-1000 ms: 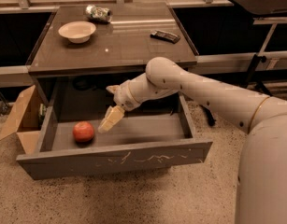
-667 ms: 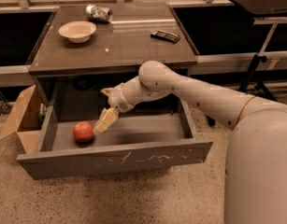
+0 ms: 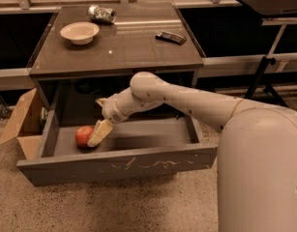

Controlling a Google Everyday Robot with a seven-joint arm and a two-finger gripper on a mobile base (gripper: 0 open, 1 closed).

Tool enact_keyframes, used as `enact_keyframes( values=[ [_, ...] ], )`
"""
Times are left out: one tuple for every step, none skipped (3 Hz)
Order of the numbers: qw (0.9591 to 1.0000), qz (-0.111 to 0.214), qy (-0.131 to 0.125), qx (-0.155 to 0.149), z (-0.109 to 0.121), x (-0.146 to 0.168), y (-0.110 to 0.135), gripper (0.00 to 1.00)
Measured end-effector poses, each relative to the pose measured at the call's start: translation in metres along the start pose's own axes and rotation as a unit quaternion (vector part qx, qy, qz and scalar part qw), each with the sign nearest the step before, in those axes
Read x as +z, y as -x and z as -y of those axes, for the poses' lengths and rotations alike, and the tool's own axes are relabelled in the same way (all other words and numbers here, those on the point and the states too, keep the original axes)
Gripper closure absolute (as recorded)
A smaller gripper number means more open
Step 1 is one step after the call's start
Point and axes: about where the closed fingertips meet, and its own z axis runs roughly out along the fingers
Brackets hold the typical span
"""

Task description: Pick apple from top drawer and place on counter

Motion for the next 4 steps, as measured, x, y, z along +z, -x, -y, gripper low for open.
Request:
enact_keyframes(
  values=[
    [1.0,-0.004,0.0,-0.005,-0.006,0.015,-0.003,0.0],
    [0.9999,-0.01,0.004,-0.01,-0.01,0.03,-0.006,0.0],
    [0.9998,-0.015,0.007,-0.011,-0.012,0.039,-0.011,0.17],
    [0.9998,-0.018,0.008,-0.01,-0.013,0.042,-0.016,0.41]
  ],
)
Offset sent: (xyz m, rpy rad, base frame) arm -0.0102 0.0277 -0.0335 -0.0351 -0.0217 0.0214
